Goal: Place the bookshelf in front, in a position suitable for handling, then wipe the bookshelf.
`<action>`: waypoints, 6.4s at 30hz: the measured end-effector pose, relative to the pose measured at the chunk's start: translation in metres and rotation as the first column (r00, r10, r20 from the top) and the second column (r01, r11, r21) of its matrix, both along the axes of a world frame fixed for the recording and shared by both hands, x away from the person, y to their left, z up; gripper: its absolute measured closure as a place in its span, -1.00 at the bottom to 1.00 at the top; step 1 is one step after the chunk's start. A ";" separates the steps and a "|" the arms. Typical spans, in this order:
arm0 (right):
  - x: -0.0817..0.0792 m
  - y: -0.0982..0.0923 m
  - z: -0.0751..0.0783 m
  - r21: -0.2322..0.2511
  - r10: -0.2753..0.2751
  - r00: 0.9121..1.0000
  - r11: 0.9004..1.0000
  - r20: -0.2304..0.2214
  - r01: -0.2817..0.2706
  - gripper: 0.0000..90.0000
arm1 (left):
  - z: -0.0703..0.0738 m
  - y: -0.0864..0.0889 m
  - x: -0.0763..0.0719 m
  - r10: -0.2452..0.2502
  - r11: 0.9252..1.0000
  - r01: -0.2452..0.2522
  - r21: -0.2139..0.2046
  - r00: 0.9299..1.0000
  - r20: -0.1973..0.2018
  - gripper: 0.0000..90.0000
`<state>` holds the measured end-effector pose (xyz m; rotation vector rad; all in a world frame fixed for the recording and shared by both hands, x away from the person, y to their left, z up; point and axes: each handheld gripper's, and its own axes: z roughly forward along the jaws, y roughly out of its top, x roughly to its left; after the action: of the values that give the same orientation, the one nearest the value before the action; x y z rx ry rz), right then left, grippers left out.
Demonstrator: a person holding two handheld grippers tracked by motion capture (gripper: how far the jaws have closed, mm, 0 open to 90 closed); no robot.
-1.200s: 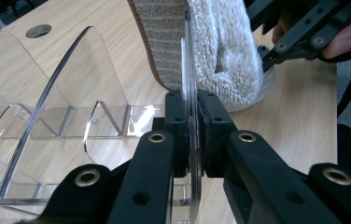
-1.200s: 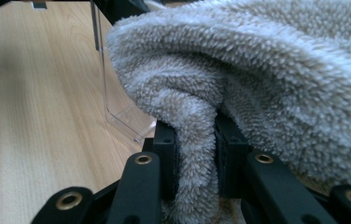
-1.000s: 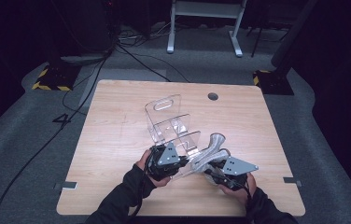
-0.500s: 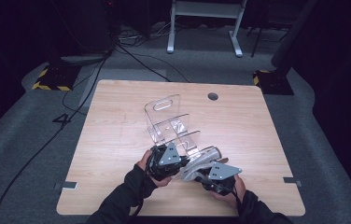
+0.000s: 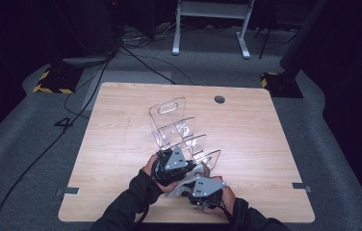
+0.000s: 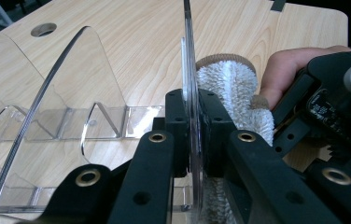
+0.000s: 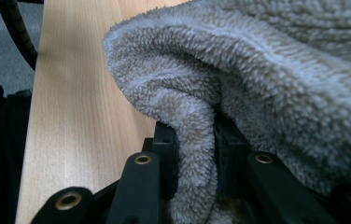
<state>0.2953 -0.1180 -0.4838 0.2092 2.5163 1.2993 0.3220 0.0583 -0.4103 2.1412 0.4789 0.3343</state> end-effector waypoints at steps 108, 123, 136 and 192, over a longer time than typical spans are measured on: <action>-0.001 -0.026 -0.004 -0.030 -0.095 0.994 0.995 0.063 0.097 0.65 | 0.001 0.026 -0.009 -0.040 0.998 0.041 -0.056 0.999 0.012 0.89; 0.023 -0.093 0.016 0.057 -0.304 0.953 0.951 0.011 0.302 0.65 | 0.001 0.027 -0.007 -0.056 0.997 0.057 -0.057 0.998 0.012 0.89; 0.024 -0.098 0.051 0.199 -0.315 0.945 0.935 0.081 0.295 0.65 | 0.000 0.028 -0.003 -0.078 0.994 0.077 -0.078 0.997 -0.003 0.87; 0.032 -0.095 0.003 0.050 -0.306 0.952 0.951 -0.009 0.306 0.65 | -0.001 0.020 0.000 -0.097 0.993 0.097 -0.069 0.995 0.000 0.84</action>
<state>0.3274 -0.2127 -0.4805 0.5863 2.3350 1.2347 0.3215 0.0787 -0.4109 2.0899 0.3819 0.2557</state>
